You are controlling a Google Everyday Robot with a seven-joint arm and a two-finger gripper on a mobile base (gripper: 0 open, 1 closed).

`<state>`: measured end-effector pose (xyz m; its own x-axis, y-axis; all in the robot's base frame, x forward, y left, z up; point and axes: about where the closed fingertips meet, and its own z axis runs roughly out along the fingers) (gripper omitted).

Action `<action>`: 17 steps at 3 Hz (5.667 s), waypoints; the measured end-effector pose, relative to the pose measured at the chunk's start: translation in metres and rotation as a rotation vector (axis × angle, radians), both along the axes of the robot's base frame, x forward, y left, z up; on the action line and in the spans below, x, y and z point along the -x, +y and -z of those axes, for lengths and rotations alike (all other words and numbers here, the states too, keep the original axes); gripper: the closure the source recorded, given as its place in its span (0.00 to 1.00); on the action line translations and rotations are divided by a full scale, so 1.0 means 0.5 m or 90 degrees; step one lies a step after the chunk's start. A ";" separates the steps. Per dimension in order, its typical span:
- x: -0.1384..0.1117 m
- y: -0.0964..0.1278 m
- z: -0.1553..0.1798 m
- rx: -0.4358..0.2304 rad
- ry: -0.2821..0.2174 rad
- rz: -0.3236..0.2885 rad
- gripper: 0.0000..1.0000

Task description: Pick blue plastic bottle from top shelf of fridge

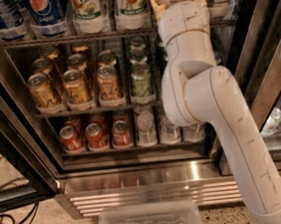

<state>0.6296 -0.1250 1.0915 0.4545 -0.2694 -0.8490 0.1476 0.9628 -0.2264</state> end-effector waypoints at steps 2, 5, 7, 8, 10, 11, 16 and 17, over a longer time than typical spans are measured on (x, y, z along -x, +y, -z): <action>-0.040 0.006 -0.014 0.002 0.013 0.003 0.56; -0.004 0.014 -0.005 -0.003 -0.022 -0.035 1.00; 0.018 0.024 -0.011 0.002 -0.041 -0.047 1.00; 0.077 0.050 -0.065 0.023 -0.099 -0.082 1.00; 0.128 0.071 -0.244 0.068 -0.179 -0.102 1.00; 0.162 0.077 -0.233 0.093 -0.155 -0.122 1.00; 0.553 0.355 0.192 0.006 0.088 -0.593 1.00; 0.580 0.364 0.172 0.002 0.064 -0.627 1.00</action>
Offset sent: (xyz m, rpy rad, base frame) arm 0.0284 0.0051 0.0103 -0.0085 0.0272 -0.0040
